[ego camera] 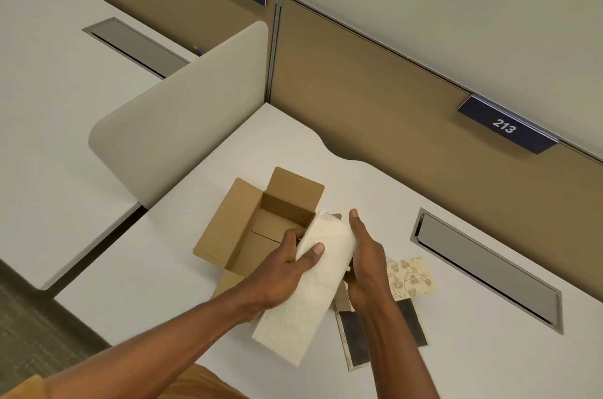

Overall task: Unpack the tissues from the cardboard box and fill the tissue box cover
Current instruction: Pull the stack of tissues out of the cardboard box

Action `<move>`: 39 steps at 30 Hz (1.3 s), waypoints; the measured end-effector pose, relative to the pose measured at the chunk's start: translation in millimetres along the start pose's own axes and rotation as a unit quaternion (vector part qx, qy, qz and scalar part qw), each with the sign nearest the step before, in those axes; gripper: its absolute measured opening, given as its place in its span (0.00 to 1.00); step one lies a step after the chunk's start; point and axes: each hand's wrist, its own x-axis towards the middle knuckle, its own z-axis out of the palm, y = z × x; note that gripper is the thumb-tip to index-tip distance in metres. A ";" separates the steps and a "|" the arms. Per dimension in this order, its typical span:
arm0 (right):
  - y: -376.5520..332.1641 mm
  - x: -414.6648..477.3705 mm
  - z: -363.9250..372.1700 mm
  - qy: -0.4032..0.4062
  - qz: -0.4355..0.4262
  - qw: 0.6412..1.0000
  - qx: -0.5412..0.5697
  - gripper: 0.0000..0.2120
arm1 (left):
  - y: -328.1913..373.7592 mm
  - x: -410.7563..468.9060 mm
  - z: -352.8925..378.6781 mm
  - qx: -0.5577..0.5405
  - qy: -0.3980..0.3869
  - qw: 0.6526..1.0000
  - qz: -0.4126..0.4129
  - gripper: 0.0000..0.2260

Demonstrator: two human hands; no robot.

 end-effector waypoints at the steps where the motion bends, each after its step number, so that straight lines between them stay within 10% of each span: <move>1: -0.5 0.6 1.0 0.006 -0.001 1.000 0.002 0.21 | 1.2 0.1 -0.1 -0.001 0.002 1.000 -0.001 0.35; 7: 9.4 -11.7 5.5 -0.015 0.000 0.998 0.064 0.40 | 0.2 3.5 -3.2 -0.004 0.017 1.000 -0.004 0.33; 14: 11.3 -9.0 10.8 0.020 -0.022 0.999 0.031 0.31 | -5.1 7.5 -4.7 0.005 0.019 1.000 -0.011 0.26; 21: 23.9 -25.1 3.8 0.007 0.026 0.991 0.129 0.50 | -0.6 11.0 -3.9 -0.012 0.033 0.999 -0.012 0.25; 29: 64.9 -41.4 1.6 -0.054 -0.006 0.984 0.171 0.24 | 19.5 12.9 18.5 -0.026 0.049 0.998 0.023 0.22; 39: 72.2 -35.3 -35.8 -0.015 -0.003 0.924 0.383 0.23 | 33.6 -3.9 48.8 0.291 0.029 0.935 0.201 0.53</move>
